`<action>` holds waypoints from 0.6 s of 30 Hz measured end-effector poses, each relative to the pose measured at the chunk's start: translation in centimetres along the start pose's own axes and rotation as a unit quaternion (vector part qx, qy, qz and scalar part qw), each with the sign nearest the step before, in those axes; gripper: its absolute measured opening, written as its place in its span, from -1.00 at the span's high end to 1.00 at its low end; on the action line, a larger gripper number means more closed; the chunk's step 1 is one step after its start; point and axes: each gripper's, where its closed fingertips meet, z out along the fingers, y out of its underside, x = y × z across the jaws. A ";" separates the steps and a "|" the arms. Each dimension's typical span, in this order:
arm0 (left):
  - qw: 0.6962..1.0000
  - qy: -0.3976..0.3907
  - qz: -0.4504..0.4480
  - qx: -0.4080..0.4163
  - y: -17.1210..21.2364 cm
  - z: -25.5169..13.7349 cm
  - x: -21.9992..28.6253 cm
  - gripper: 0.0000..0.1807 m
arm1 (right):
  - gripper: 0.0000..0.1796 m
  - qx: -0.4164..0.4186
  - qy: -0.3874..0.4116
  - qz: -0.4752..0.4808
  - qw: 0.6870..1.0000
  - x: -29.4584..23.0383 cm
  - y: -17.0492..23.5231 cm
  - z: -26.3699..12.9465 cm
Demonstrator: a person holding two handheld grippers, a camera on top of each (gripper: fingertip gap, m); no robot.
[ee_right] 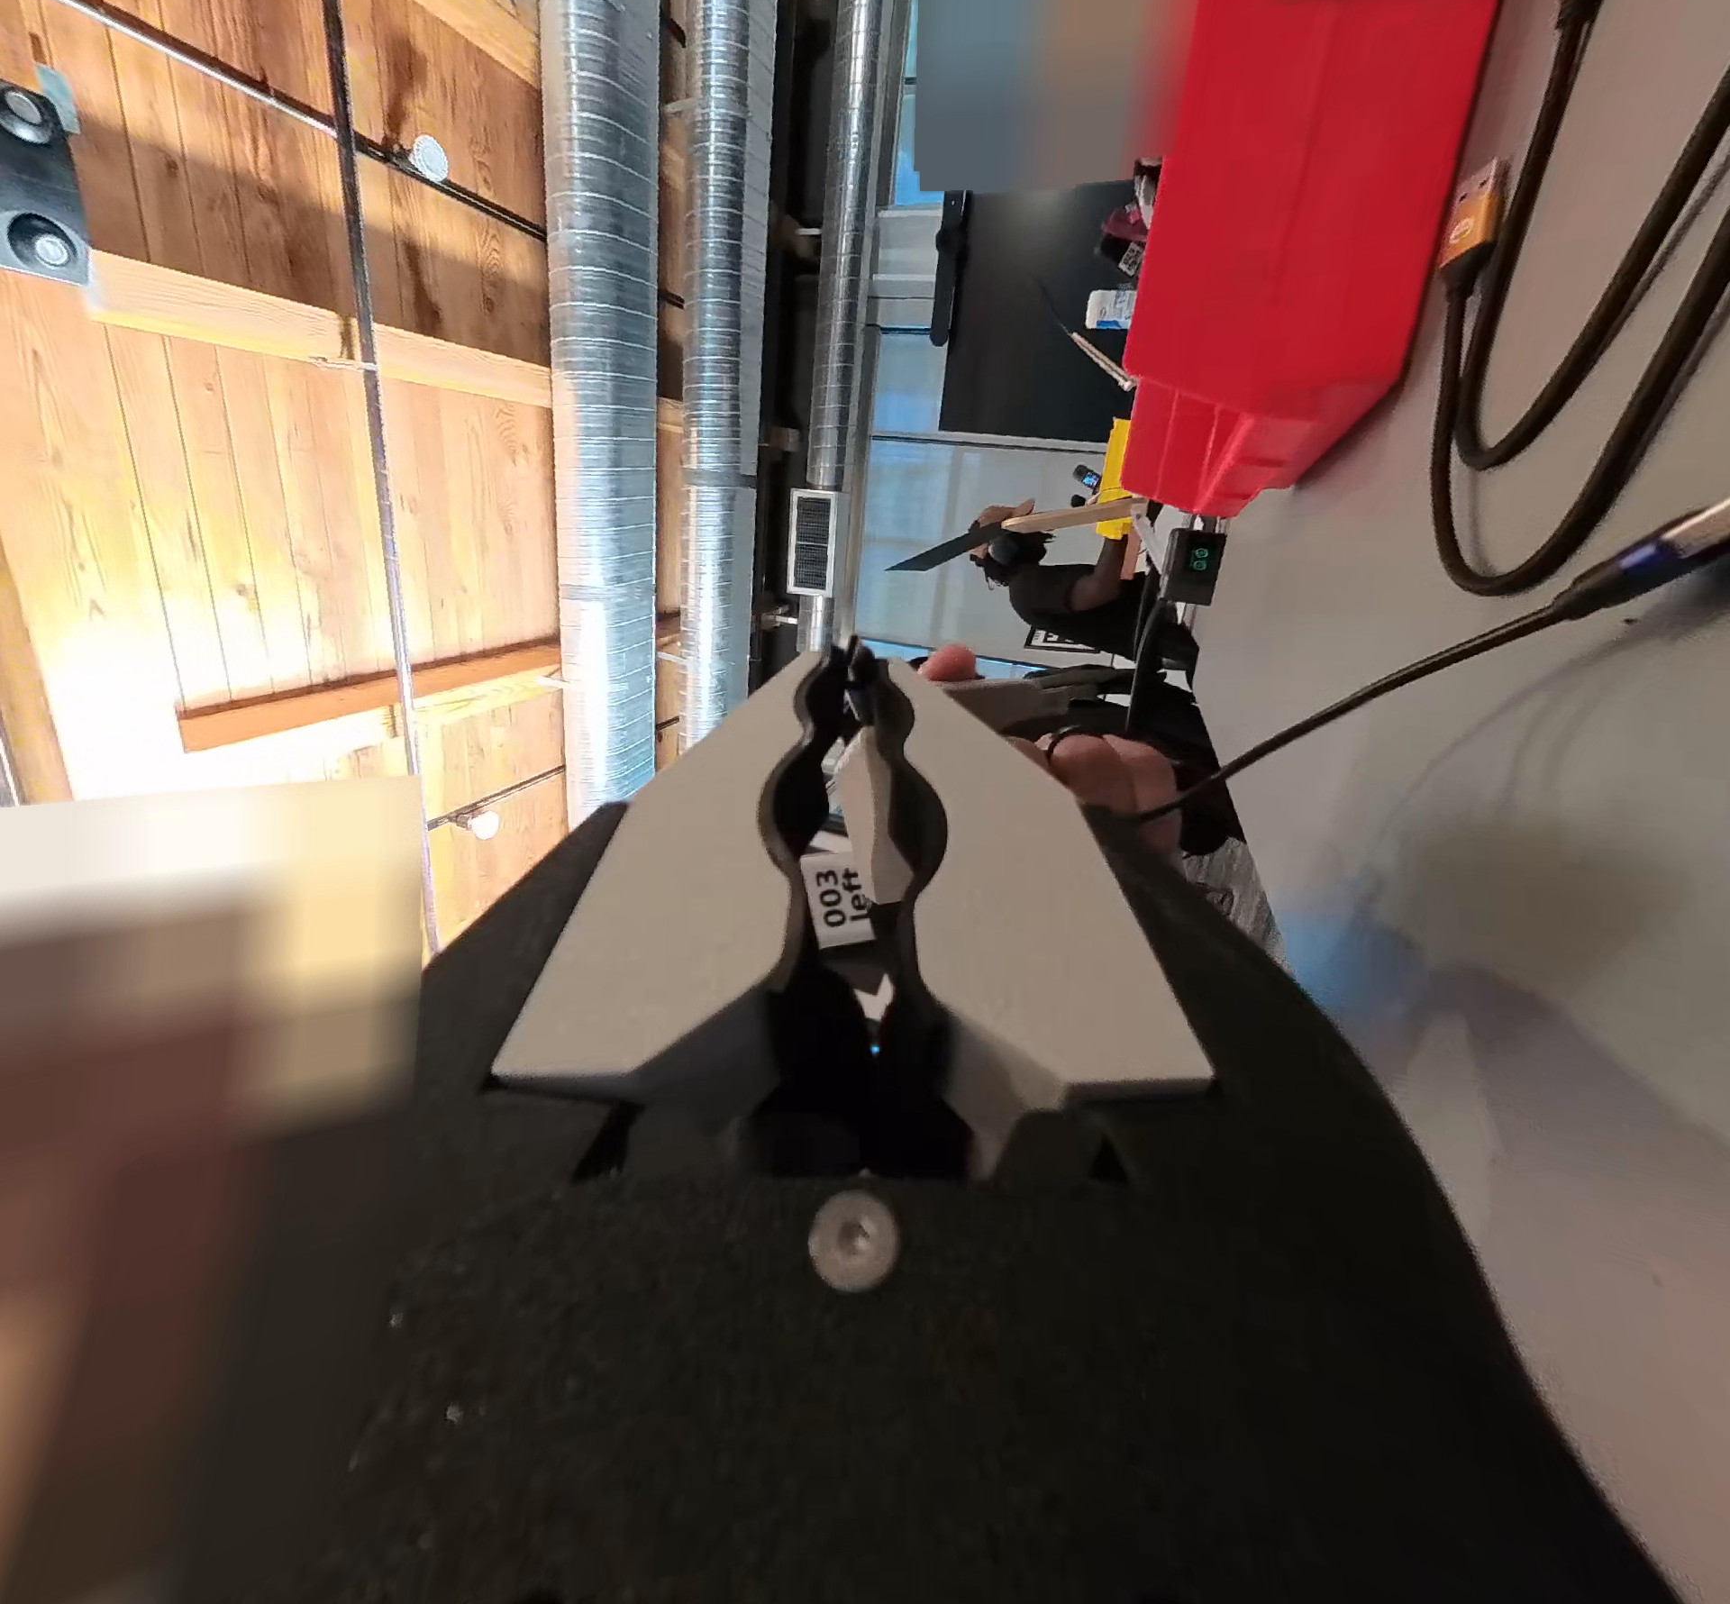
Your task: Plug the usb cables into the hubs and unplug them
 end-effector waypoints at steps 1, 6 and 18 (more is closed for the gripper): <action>1.000 0.002 0.000 0.002 -0.1 0.0 0.0 0.89 | 0.95 -0.002 -0.002 0.004 1.000 -0.1 0.0 0.0; 0.999 0.031 -0.023 0.019 -0.4 -0.2 0.4 0.84 | 0.96 -0.005 -0.011 0.004 1.000 -0.4 0.0 0.0; 0.998 0.039 -0.035 0.019 -0.4 -0.3 0.3 0.88 | 0.96 -0.016 -0.023 0.017 0.999 -0.3 0.8 0.3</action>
